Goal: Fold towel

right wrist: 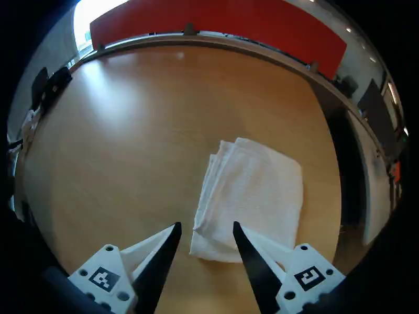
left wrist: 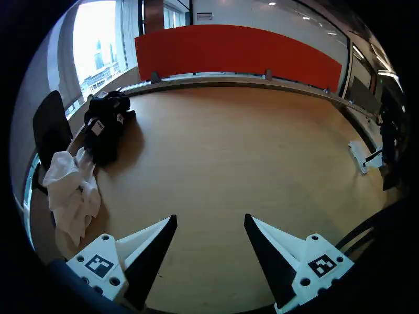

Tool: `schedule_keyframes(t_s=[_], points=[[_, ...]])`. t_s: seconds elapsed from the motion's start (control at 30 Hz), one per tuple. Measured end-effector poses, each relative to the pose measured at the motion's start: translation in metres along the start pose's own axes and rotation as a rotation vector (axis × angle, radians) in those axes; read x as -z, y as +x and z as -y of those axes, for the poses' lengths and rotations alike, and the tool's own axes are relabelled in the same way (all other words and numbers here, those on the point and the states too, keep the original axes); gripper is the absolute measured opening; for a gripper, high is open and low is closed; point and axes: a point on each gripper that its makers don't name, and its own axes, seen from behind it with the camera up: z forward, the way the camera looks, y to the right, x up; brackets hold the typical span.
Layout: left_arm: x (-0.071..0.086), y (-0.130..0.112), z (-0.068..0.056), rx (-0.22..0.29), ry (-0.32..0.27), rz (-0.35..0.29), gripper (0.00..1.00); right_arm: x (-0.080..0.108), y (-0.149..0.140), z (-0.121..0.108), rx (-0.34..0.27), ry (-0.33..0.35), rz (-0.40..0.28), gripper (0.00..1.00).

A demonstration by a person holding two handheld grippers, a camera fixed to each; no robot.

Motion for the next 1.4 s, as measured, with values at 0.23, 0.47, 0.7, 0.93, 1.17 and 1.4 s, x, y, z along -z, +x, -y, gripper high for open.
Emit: schedule_keyframes(t_s=[0.23, 0.47, 0.7, 0.93, 1.17, 1.4], points=[[0.000, -0.002, 0.001, 0.003, 0.002, 0.002, 0.95, -0.004, 0.000, 0.002, -0.005, 0.003, 0.003, 0.48], [0.000, -0.002, 0.000, 0.002, 0.002, 0.003, 0.96, -0.006, -0.002, 0.003, 0.006, 0.005, 0.007, 0.33], [-0.001, -0.001, -0.001, 0.001, 0.001, 0.004, 0.95, -0.005, -0.002, 0.004, 0.004, 0.013, 0.002, 0.17], [-0.001, -0.001, -0.002, -0.002, 0.001, 0.004, 0.95, -0.004, 0.001, 0.002, -0.002, 0.008, -0.006, 0.05], [-0.002, 0.001, -0.003, -0.003, -0.002, 0.000, 0.95, 0.006, 0.010, -0.001, -0.001, 0.002, -0.031, 0.05], [-0.004, 0.004, -0.003, 0.002, -0.008, -0.007, 0.95, 0.022, 0.026, -0.010, -0.002, -0.018, -0.065, 0.05]])
